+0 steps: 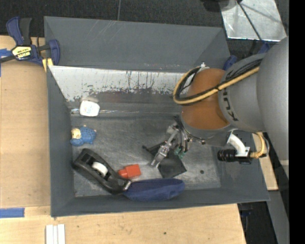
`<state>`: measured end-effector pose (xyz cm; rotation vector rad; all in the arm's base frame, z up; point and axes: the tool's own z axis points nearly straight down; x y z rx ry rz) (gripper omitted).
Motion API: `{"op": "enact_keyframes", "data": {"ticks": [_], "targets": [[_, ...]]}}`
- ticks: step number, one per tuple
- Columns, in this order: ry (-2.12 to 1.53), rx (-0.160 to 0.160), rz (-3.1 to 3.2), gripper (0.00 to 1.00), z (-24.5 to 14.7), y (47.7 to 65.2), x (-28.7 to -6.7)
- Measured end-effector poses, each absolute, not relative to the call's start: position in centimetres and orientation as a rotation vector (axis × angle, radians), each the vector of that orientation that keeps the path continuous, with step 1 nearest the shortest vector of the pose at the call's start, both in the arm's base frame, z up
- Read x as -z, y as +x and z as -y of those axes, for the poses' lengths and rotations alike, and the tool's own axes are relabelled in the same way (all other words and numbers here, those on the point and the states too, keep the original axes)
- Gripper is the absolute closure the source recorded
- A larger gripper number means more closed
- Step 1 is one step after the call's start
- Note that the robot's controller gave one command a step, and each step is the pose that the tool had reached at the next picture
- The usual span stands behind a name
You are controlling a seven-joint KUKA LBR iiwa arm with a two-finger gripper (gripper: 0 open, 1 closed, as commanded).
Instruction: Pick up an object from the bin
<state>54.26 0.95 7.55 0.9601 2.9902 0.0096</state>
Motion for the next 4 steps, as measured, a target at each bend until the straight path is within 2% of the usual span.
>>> {"op": "enact_keyframes", "data": {"ticks": [1, 2, 3, 4], "targets": [[0.953, -0.004, -2.992, 0.0, -1.0, 54.4, -7.8], [0.952, -0.006, -2.971, 1.0, -0.7, 54.9, -8.2], [0.952, -0.004, -2.985, 1.0, -0.6, 55.1, -15.0], [0.948, -0.002, -2.989, 1.0, -0.5, 55.3, -17.1]]}}
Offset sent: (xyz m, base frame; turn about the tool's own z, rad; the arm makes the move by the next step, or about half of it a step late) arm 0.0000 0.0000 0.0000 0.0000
